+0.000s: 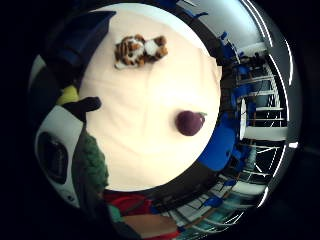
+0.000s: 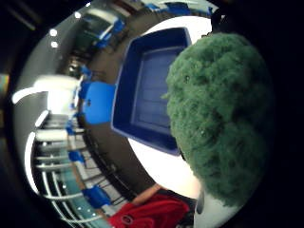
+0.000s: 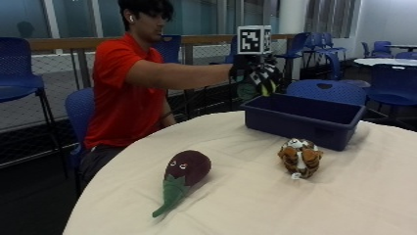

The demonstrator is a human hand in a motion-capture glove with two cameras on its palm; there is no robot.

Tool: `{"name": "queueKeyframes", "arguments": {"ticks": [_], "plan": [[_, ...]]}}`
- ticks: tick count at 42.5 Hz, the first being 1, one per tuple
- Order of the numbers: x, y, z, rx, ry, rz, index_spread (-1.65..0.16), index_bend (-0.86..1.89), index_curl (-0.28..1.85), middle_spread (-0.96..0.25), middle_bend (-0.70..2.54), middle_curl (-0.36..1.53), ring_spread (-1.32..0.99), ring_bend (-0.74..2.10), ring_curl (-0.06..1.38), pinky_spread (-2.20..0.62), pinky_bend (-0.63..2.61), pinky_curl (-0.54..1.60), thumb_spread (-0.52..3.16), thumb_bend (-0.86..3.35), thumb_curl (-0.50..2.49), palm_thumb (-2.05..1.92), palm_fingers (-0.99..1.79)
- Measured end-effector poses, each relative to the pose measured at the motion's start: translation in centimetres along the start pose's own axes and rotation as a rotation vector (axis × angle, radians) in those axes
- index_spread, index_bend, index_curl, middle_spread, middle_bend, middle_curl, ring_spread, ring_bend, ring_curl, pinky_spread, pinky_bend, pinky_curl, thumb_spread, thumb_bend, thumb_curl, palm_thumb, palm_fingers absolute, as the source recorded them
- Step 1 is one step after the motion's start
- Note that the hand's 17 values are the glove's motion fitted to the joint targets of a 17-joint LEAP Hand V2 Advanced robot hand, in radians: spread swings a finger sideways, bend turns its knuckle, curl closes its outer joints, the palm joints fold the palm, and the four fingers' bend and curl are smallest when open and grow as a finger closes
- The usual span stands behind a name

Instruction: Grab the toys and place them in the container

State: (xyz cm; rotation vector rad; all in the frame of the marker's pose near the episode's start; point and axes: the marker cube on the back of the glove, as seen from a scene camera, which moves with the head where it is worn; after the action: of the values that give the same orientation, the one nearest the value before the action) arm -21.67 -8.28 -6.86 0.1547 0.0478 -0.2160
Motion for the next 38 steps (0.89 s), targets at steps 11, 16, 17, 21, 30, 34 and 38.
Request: {"name": "queueKeyframes", "arguments": {"ticks": [11,16,17,21,30,34,38], "plan": [[-8.7,-8.4,-1.0,0.040,0.068,-0.130,-0.45,0.18,0.35,-0.51,0.49,0.45,-0.51,0.73,0.36,-0.46,0.98,0.38,0.79,0.17,0.72,0.69,0.92],[-12.3,-10.9,-1.2,0.088,0.045,-0.122,-0.45,0.18,0.38,-0.52,0.49,0.47,-0.50,0.71,0.36,-0.46,0.98,0.39,0.77,0.15,0.75,0.69,0.90],[-12.5,-11.3,-1.1,0.098,0.059,-0.128,-0.46,0.18,0.38,-0.52,0.48,0.48,-0.50,0.71,0.36,-0.46,0.98,0.39,0.77,0.15,0.75,0.69,0.90],[-13.3,-12.3,-0.6,0.099,0.072,-0.128,-0.46,0.18,0.40,-0.53,0.45,0.48,-0.49,0.68,0.36,-0.46,0.98,0.39,0.77,0.13,0.77,0.68,0.84],[-13.0,-11.9,3.0,-0.124,0.116,-0.144,-0.34,0.07,0.35,-0.14,0.00,0.30,-0.12,0.14,0.24,-0.12,1.34,0.47,1.06,-0.08,0.58,0.25,-0.41],[-10.9,-10.9,3.5,-0.104,0.079,-0.177,-0.31,0.07,0.31,-0.08,0.03,0.25,-0.05,0.12,0.19,-0.03,1.37,0.46,1.08,-0.09,0.52,0.09,-0.41],[-7.1,-9.8,4.2,-0.088,0.149,-0.193,-0.30,0.10,0.29,-0.05,0.06,0.23,0.00,0.12,0.17,0.03,1.37,0.45,1.09,-0.08,0.47,-0.01,-0.39]]}}
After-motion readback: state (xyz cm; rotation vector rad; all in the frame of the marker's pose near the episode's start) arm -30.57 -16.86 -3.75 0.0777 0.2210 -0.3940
